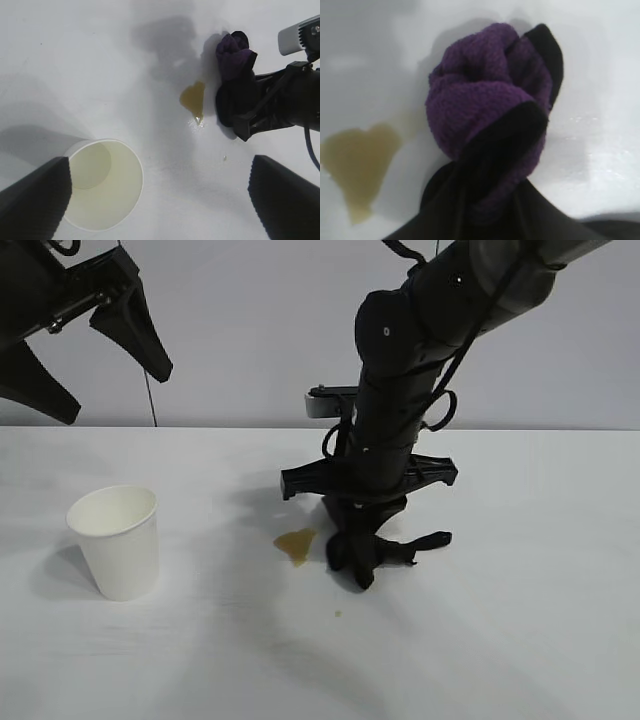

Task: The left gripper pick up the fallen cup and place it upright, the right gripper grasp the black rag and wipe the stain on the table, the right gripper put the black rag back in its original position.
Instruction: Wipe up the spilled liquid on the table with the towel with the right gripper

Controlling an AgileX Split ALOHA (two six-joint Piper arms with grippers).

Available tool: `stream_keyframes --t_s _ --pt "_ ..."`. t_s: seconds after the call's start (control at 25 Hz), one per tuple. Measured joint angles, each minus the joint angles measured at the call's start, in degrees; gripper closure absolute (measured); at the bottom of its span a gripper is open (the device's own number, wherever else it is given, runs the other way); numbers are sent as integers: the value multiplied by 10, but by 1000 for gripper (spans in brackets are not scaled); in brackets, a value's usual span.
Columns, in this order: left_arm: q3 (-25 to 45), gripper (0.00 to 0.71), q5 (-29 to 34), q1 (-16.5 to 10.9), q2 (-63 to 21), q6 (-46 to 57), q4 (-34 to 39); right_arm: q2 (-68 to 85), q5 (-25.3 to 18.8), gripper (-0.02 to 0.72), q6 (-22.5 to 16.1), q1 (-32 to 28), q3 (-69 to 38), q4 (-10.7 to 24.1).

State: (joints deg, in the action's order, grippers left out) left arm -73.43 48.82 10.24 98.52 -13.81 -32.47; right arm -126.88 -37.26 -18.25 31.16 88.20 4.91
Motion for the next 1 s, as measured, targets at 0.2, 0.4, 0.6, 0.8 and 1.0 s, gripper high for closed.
stream_keyframes --t_s 0.2,0.4,0.6,0.8,1.0 --pt "0 17 0 0 0 0 1 -1 7 589 3 54 0 -14" --pt "0 17 0 0 0 0 1 -5 15 589 4 71 0 -15" --pt "0 17 0 0 0 0 1 -29 5 589 4 62 33 -16" --pt "0 17 0 0 0 0 1 -57 -16 589 3 35 87 -19" --pt "0 17 0 0 0 0 3 -60 -33 589 3 -5 100 -13"
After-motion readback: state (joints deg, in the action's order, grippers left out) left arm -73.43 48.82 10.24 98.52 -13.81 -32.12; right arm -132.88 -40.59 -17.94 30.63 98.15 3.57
